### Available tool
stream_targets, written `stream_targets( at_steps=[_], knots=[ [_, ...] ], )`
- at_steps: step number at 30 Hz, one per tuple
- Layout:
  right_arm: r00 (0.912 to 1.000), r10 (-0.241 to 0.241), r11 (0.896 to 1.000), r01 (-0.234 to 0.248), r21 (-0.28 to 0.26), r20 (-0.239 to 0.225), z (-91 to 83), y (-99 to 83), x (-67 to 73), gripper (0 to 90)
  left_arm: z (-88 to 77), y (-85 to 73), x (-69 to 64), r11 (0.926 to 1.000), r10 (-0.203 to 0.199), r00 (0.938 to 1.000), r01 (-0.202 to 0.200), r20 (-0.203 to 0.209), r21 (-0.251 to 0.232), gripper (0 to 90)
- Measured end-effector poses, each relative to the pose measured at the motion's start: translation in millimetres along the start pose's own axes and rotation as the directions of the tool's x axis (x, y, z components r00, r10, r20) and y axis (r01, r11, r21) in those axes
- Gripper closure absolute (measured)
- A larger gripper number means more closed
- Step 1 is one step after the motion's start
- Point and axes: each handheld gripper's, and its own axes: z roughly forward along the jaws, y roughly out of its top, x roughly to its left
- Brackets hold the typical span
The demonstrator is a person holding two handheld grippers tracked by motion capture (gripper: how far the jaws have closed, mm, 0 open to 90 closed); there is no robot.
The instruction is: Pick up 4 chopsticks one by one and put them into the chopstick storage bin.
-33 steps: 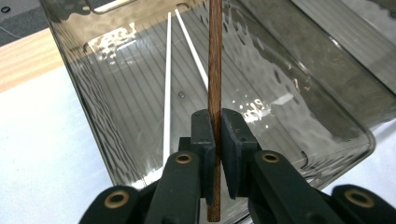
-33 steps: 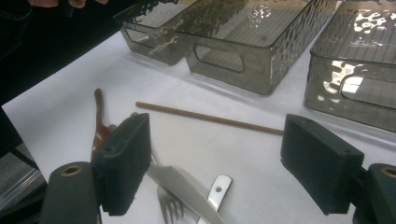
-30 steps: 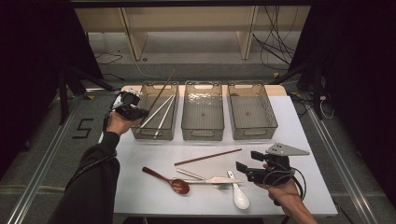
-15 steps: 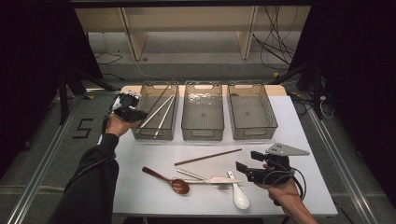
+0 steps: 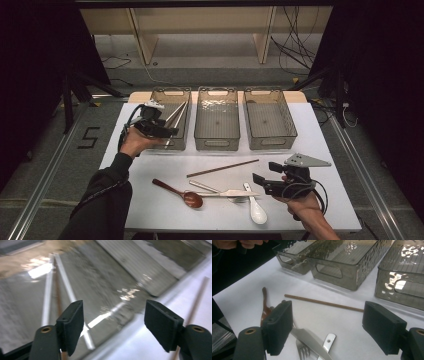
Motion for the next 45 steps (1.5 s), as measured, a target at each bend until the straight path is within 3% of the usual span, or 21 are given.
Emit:
stream_targets(
  at_steps=[8, 15, 21, 24, 30, 35, 37, 39, 45],
  knots=[
    [1.0, -0.004, 1.0, 0.004, -0.002, -0.002, -0.7, -0.2, 0.1, 25.4, 7.0, 1.7, -32.1, 0.9953, 0.086, 0.9937, -0.089, 0.072, 0.039, 22.8],
    [1.0, -0.005, 1.0, 0.005, -0.003, -0.003, -1.0, -0.2, -0.1, 25.4, 13.3, 5.6, -59.2, 0.9846, 0.154, 0.9826, -0.162, 0.103, 0.066, 19.1],
    [1.0, -0.006, 1.0, 0.006, -0.002, -0.002, -0.8, 0.0, 0.5, 25.4, 25.1, 4.2, -77.9, 0.975, 0.186, 0.9722, -0.201, 0.142, 0.095, 17.9],
    [1.0, -0.007, 1.0, 0.007, -0.001, -0.002, -0.8, -0.1, 0.3, 25.4, 29.9, 3.6, -82.1, 0.967, 0.202, 0.9658, -0.223, 0.163, 0.123, 17.9],
    [1.0, -0.005, 1.0, 0.005, -0.001, -0.003, -0.9, -0.3, 0.2, 25.4, 41.4, -0.1, -88.0, 0.9561, 0.204, 0.9594, -0.238, 0.195, 0.171, 18.4],
    [1.0, -0.005, 1.0, 0.005, -0.001, -0.002, -0.5, -0.1, 0.0, 25.4, 47.8, -0.6, -95.6, 0.9336, 0.251, 0.9448, -0.294, 0.211, 0.205, 22.6],
    [1.0, -0.005, 1.0, 0.005, 0.0, -0.001, -0.4, -0.1, 0.1, 25.4, 50.8, -0.7, -97.5, 0.9281, 0.255, 0.9427, -0.301, 0.215, 0.219, 25.6],
    [1.0, -0.005, 1.0, 0.005, -0.001, -0.001, -0.3, -0.2, 0.2, 25.4, 54.6, -1.5, -98.2, 0.9158, 0.269, 0.9373, -0.32, 0.222, 0.242, 30.3],
    [1.0, -0.003, 1.0, 0.003, 0.0, -0.001, -0.6, -0.3, -0.1, 25.4, 68.4, -6.3, -100.6, 0.8909, 0.269, 0.9361, -0.331, 0.226, 0.311, 39.9]
  ],
)
